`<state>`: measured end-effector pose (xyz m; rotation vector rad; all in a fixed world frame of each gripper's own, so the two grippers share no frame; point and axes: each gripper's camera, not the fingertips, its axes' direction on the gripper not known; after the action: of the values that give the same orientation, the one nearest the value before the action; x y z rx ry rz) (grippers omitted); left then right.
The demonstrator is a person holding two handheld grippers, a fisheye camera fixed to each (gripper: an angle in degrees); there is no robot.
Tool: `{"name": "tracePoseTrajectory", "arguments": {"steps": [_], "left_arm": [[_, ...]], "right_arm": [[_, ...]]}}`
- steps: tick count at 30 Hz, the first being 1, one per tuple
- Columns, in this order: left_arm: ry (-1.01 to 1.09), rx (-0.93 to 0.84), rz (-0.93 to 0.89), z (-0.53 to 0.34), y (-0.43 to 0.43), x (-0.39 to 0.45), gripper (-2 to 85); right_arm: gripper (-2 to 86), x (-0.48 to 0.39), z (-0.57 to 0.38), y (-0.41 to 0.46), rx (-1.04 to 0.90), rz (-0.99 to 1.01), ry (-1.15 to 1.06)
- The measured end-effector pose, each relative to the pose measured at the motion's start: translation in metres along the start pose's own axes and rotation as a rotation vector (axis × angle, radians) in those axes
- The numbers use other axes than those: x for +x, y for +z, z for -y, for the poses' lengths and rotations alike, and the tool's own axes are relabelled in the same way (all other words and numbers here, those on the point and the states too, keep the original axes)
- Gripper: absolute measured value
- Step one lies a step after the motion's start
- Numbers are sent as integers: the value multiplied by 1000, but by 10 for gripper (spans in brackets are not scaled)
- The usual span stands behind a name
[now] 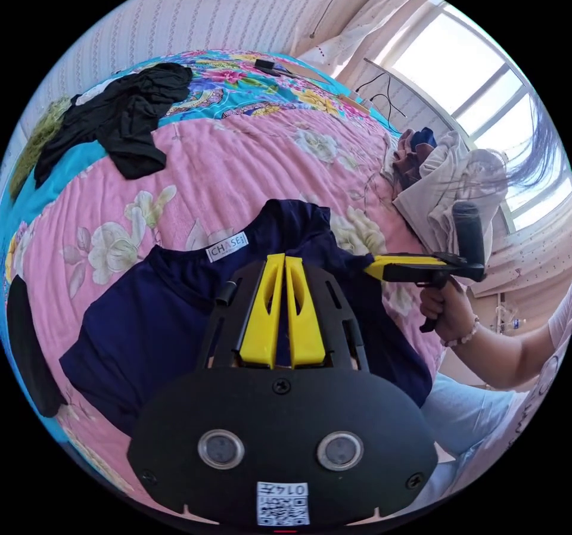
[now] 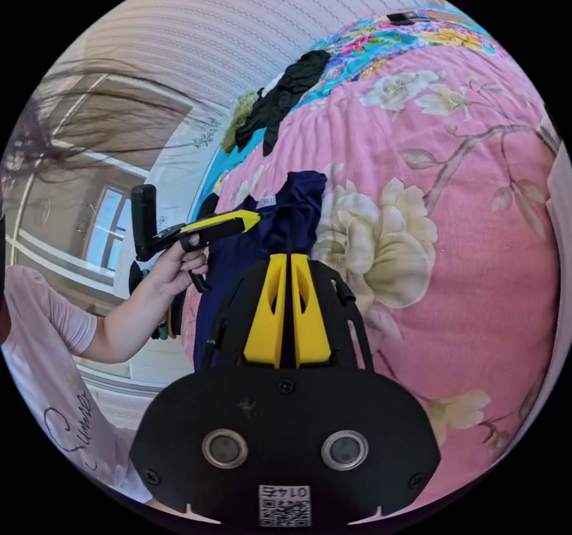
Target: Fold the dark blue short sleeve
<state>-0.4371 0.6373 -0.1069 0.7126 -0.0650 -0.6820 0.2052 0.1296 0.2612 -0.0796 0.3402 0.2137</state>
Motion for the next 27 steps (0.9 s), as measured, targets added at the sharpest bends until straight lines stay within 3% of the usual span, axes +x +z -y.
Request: {"name": "tracePoseTrajectory", "arguments": {"steps": [2, 5, 14, 18, 23, 27], "left_arm": [[-14, -7, 44, -2, 1, -8, -10], [-109, -49, 30, -14, 13, -31, -10], [-215, 4, -37, -25, 38, -64, -10], [-219, 25, -52, -20, 39, -66, -10], [-75, 111, -110, 12, 31, -43, -10], [120, 64, -74, 54, 54, -5, -10]], "right_arm": [[14, -19, -13, -12, 62, 55, -29], [16, -32, -26, -1, -44, 113, -49], [72, -39, -15, 14, -128, -131, -142], [21, -38, -6, 30, -154, -113, -151], [1, -37, -34, -20, 24, -138, -113], [2, -23, -67, -68, 160, -209, -16]]}}
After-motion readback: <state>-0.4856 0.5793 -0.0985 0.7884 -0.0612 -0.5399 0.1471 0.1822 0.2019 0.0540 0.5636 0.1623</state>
